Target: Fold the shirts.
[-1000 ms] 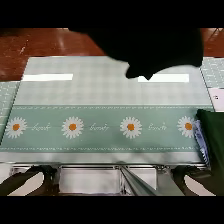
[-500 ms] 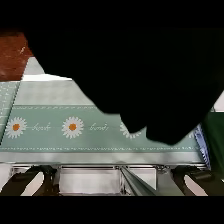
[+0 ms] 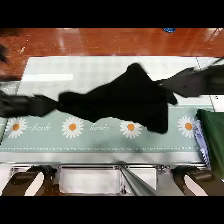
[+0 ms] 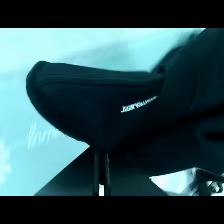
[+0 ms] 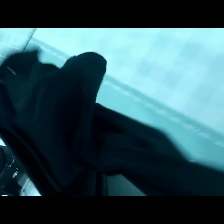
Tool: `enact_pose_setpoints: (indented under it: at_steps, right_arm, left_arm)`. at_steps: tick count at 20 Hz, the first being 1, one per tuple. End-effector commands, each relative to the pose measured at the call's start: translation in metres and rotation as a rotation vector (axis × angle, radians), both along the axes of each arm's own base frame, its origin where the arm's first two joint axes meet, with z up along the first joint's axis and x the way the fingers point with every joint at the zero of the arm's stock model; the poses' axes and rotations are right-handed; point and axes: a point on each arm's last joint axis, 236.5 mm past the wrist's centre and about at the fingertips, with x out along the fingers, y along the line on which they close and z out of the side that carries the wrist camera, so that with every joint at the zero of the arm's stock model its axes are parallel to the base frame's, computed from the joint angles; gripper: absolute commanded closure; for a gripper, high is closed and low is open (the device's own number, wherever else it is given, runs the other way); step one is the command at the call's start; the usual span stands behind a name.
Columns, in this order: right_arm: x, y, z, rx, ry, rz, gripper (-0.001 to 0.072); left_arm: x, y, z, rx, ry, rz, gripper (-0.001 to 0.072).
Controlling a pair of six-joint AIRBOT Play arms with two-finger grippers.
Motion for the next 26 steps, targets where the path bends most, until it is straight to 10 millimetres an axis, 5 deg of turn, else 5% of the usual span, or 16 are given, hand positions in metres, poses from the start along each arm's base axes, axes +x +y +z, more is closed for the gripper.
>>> enact_pose_setpoints:
  at_steps: [1,6,9,10,11,12,13,15,17,20,22,26]
  right_arm:
    - [0.035,0.016,-0.083,0.046,0.159,-0.031,0.0689]
    - [0.092,0.053,-0.177,0.016,0.298,-0.038,0.0689]
    - [0.13,0.061,-0.209,0.033,0.342,-0.077,0.0689]
    - [0.142,0.06,-0.212,0.039,0.348,-0.093,0.068]
    - [0.155,0.055,-0.21,0.053,0.357,-0.121,0.0489]
    - [0.168,0.043,-0.201,0.069,0.351,-0.145,0.0297]
    - [0.182,0.023,-0.182,0.09,0.335,-0.171,0.0302]
    - [0.193,-0.029,-0.136,0.119,0.31,-0.195,0.0303]
    - [0.179,-0.093,-0.103,0.095,0.275,-0.232,0.0304]
    - [0.135,-0.189,-0.108,-0.112,0.272,-0.387,0.0304]
    - [0.108,-0.225,-0.136,-0.138,0.294,-0.558,0.0304]
    - [0.048,-0.214,-0.228,-0.071,0.433,-0.727,0.0304]
  left_arm:
    - [0.009,-0.002,-0.101,-0.018,0.144,0.114,0.0689]
    - [0.064,0.025,-0.166,0.031,0.174,0.313,0.0689]
    - [0.084,0.033,-0.195,0.058,0.225,0.352,0.0688]
    - [0.089,0.032,-0.199,0.059,0.242,0.353,0.0684]
    - [0.099,0.034,-0.199,0.06,0.241,0.356,0.0586]
    - [0.11,0.038,-0.192,0.06,0.238,0.349,0.034]
    - [0.123,0.046,-0.176,0.04,0.249,0.354,0.0197]
    - [0.141,0.072,-0.132,0.01,0.237,0.34,0.0197]
    - [0.146,0.114,-0.099,0.005,0.21,0.385,0.0197]
    - [0.117,0.146,-0.102,-0.039,0.293,0.459,0.0198]
    - [0.085,0.117,-0.13,-0.123,0.422,0.435,0.0198]
    - [0.038,0.007,-0.163,-0.338,0.539,0.258,0.0198]
